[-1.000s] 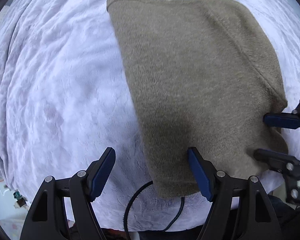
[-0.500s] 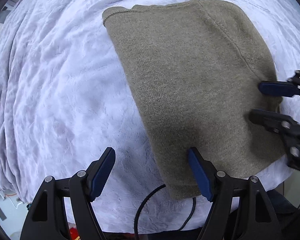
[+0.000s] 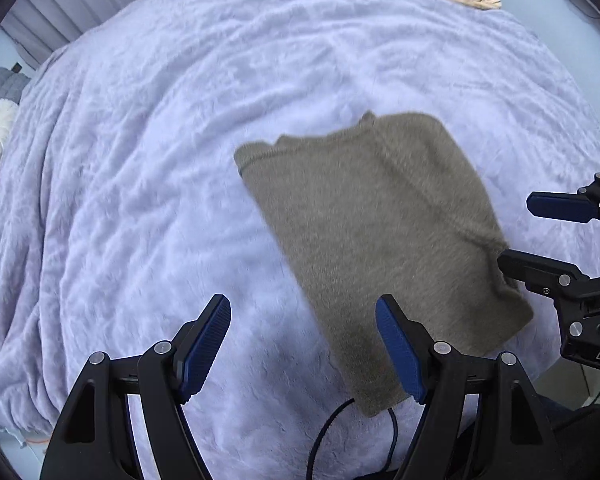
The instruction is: Fold small clothes
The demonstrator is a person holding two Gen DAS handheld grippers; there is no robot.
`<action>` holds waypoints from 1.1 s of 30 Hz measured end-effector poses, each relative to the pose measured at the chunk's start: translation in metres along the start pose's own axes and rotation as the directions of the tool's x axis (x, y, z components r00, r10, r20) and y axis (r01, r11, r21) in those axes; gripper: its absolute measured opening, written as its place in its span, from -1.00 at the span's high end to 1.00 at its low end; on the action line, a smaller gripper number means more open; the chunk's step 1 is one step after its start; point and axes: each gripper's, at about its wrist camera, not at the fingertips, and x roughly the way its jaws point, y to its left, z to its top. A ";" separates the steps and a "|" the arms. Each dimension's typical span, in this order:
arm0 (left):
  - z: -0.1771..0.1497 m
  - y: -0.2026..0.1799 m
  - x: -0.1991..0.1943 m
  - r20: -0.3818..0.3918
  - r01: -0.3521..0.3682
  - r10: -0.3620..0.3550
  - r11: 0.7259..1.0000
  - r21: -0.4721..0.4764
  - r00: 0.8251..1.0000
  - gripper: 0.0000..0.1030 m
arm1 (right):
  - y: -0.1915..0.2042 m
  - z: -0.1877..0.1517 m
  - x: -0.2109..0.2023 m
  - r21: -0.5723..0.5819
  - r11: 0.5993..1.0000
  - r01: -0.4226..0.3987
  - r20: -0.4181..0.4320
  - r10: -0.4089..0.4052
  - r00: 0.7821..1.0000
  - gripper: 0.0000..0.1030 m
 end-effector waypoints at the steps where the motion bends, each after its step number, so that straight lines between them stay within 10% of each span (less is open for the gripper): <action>1: 0.004 -0.005 -0.007 0.014 -0.010 0.010 1.000 0.007 1.000 -0.49 | 0.000 0.001 -0.004 0.018 1.000 0.017 0.004 -0.017 1.000 -0.14; 4: 0.006 -0.003 -0.015 0.047 -0.023 0.022 0.999 0.025 0.999 -0.95 | 0.000 0.004 -0.016 0.049 0.998 0.049 0.005 -0.049 0.999 -0.14; 33: -0.005 0.008 -0.039 0.063 0.001 -0.004 0.999 0.043 0.998 -0.95 | 0.029 -0.007 -0.033 0.023 0.987 0.159 -0.042 -0.158 0.987 -0.14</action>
